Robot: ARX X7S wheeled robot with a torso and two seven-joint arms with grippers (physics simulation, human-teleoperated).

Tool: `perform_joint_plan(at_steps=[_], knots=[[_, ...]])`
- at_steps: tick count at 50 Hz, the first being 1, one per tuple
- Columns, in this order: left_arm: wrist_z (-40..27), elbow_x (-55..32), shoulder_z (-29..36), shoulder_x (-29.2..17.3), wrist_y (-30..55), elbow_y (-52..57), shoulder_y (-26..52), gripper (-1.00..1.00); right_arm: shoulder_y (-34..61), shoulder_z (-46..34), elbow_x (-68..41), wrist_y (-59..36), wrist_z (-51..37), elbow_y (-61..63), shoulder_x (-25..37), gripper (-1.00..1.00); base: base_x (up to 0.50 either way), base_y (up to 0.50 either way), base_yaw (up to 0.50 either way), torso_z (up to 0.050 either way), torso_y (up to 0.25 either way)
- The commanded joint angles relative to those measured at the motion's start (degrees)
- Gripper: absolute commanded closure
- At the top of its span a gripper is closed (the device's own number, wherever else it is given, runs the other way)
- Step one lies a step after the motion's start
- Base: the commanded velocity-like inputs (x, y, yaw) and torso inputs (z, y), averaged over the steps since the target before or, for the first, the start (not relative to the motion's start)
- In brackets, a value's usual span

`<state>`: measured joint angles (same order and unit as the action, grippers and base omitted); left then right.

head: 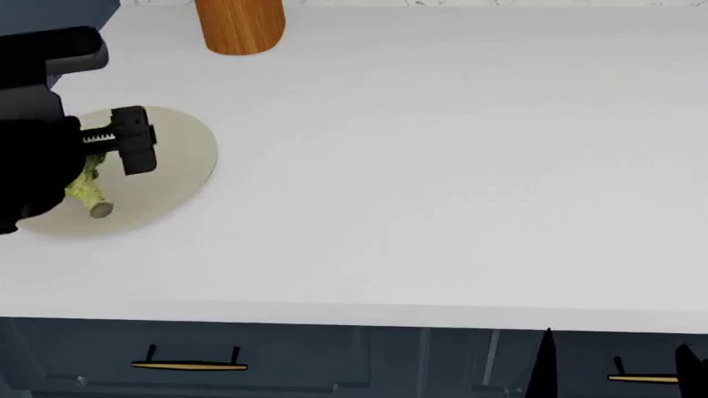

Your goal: Pick the broccoli from the top rack in the oven and place it on the plate on the counter.

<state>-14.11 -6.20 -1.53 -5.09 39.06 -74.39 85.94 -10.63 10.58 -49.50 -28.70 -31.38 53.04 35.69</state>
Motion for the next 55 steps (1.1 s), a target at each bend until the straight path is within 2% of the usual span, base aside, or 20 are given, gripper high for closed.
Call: perform_joint_plan(at_steps=[1,13,20,24,26,34,42,55], knots=[[2.2,5.4,-3.3,1.3,-2.3,-0.6,0.9,-1.0,0.0,0.5,1.7,0.9,2.1,-1.2,-1.0,-1.0,0.0,0.0,0.0,0.0,0.0],[0.9,7.1,-1.3,1.2,-4.6,-0.6,6.1,-1.0,1.3,0.0,1.0,0.1,1.3,-0.8,-0.3,-1.0,0.0,0.0,0.0,0.0,0.0],[3.6,7.3,0.6,2.6,-7.4,0.4,6.4,-1.0,2.5,-0.9,0.6,-0.8,0.4,-0.7,-0.1,-1.0,0.0,0.0,0.0,0.0,0.0],[6.2,6.4,1.7,4.0,7.3,28.3,-4.8,-1.0,2.7,-1.2,0.8,-0.7,0.4,-0.9,-0.1,-1.0,0.0,0.0,0.0,0.0,0.0],[6.4,6.4,3.4,4.2,10.8,39.1,-10.3,-1.0,2.5,-1.2,1.0,-0.7,0.3,-0.8,-0.1,-1.0,0.0,0.0,0.0,0.0,0.0],[6.5,4.6,5.9,2.9,19.8,67.3,-24.2,-1.0,1.0,-1.0,2.6,1.5,2.5,-2.2,-0.4,-1.0,0.0,0.0,0.0,0.0,0.0],[6.8,3.8,9.3,1.1,22.5,86.5,-36.6,-1.0,-0.6,-0.6,3.8,3.0,3.5,-2.2,-0.6,-1.0,0.0,0.0,0.0,0.0,0.0],[5.4,3.3,11.4,-1.1,21.3,104.8,-53.0,-1.0,-0.1,-1.0,2.7,1.2,0.4,0.6,-0.1,-1.0,0.0,0.0,0.0,0.0,0.0]])
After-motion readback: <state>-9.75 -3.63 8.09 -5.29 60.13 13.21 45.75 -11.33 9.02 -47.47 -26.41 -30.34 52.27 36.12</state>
